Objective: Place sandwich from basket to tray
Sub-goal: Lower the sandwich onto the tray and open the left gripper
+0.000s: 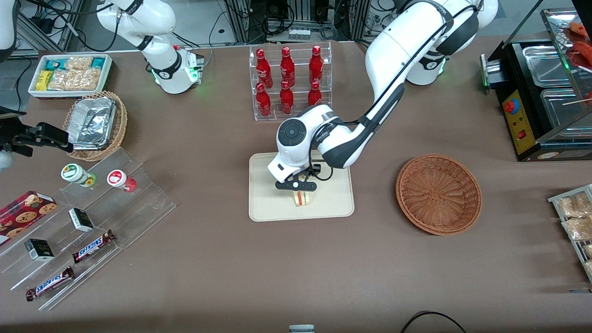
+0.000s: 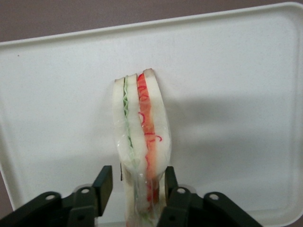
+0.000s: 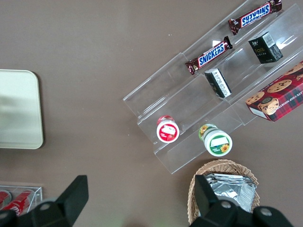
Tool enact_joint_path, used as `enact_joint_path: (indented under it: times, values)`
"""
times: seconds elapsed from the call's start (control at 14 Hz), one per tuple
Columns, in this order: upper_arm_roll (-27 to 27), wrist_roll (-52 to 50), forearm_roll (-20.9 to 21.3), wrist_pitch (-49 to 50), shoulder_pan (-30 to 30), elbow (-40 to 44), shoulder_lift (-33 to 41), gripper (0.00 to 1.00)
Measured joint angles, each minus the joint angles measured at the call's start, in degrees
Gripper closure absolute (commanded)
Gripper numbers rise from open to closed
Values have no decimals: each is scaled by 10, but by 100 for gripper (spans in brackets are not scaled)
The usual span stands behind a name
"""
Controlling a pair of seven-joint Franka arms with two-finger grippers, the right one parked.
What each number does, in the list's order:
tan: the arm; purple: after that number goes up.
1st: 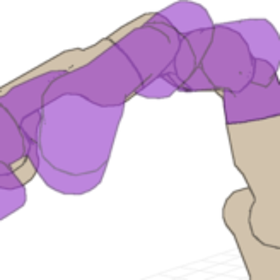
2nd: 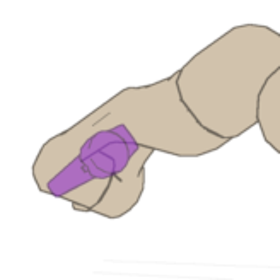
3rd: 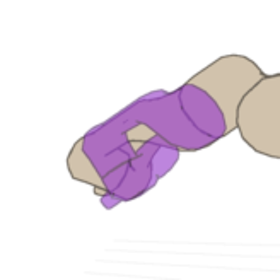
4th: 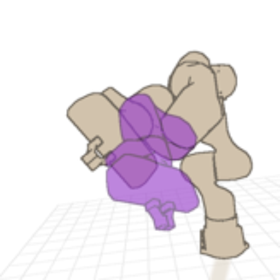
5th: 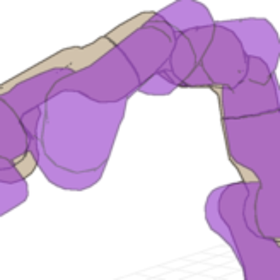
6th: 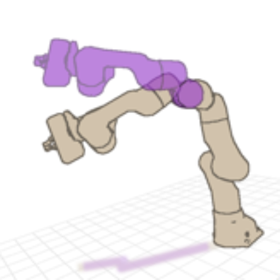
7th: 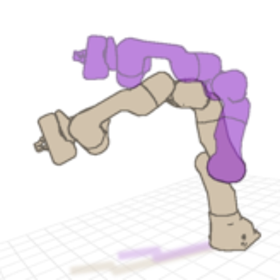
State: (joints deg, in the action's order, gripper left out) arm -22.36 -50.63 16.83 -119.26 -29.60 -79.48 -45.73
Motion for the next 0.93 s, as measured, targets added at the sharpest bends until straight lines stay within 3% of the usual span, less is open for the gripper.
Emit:
enact_joint_path:
  times: [0.21, 0.5, 0.93]
  values:
    - [0, -17, 0, 18, 1, 19, 17, 0]
    - [5, -69, 0, 123, 9, 32, 100, 0]
    - [8, -75, -17, 292, 80, 30, 228, 0]
